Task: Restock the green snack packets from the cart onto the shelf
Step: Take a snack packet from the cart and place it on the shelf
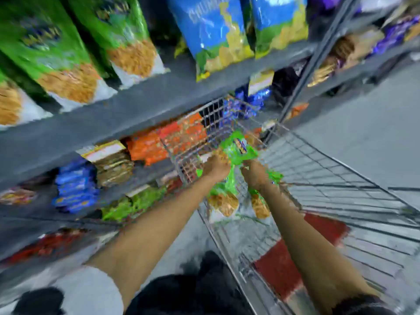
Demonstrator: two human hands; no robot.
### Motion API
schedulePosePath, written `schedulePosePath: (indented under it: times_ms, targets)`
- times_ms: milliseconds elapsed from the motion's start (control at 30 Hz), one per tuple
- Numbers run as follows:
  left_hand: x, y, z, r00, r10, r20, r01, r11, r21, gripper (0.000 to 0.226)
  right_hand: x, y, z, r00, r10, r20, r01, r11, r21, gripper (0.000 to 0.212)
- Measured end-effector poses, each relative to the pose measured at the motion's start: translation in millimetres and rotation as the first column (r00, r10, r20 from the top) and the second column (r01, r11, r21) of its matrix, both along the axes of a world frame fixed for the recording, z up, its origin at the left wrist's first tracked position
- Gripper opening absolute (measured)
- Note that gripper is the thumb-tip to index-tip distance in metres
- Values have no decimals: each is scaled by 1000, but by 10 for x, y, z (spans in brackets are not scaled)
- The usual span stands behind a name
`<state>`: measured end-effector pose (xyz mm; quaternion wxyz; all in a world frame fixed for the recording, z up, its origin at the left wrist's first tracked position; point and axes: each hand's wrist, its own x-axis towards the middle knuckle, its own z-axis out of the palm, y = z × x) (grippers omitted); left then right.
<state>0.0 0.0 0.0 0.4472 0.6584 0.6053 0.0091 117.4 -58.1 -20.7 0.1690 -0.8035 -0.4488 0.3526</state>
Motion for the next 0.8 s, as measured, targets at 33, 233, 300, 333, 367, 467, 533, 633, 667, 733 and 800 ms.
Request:
schedulePosePath:
  times_ms: [33,233,300,333,367,467,533,633,667,733,800]
  targets:
    - [51,34,-180,997,-8,-72,6,1000,-31,57,60,-15,-156,1000,1,-21,-2,997,-75,34]
    - [75,22,-1051,952,184,-244,-240,944,-225,37,130,-106,-986,989,-66,-129,31,966,-257,31]
    - [40,15,-1209,952,82,-294,-168,945,-279,36,101,-84,-1186,982,-117,-150,73,959,-274,32]
    - [55,-3,-1189,946,171,-276,-258,913,-316,37,79,-66,-1256,976,-133,-174,78,953,-293,32]
    - [59,-33,-1188,929,254,-270,-341,870,-355,37,54,-69,-1332,971,-142,-191,78,948,-307,35]
    - [83,-97,-1222,907,332,-261,-413,821,-393,39,-22,-83,-1502,959,-180,-218,88,922,-376,33]
    - [68,-85,-1354,853,423,-305,-513,784,-350,38,-52,-86,-1607,950,-217,-226,120,918,-377,31]
    - [6,-107,-1412,769,523,-367,-628,724,-286,30,-79,-86,-1680,944,-256,-210,168,917,-362,30]
    - [-17,-116,-1468,769,520,-371,-629,720,-294,27,-87,-80,-1685,939,-275,-206,189,915,-357,29]
    - [-35,-138,-1474,746,540,-390,-654,704,-277,26,-87,-78,-1689,934,-300,-193,225,914,-337,28]
    - [-35,-140,-1382,700,566,-435,-692,687,-220,27,-59,-79,-1734,908,-367,-204,283,894,-348,27]
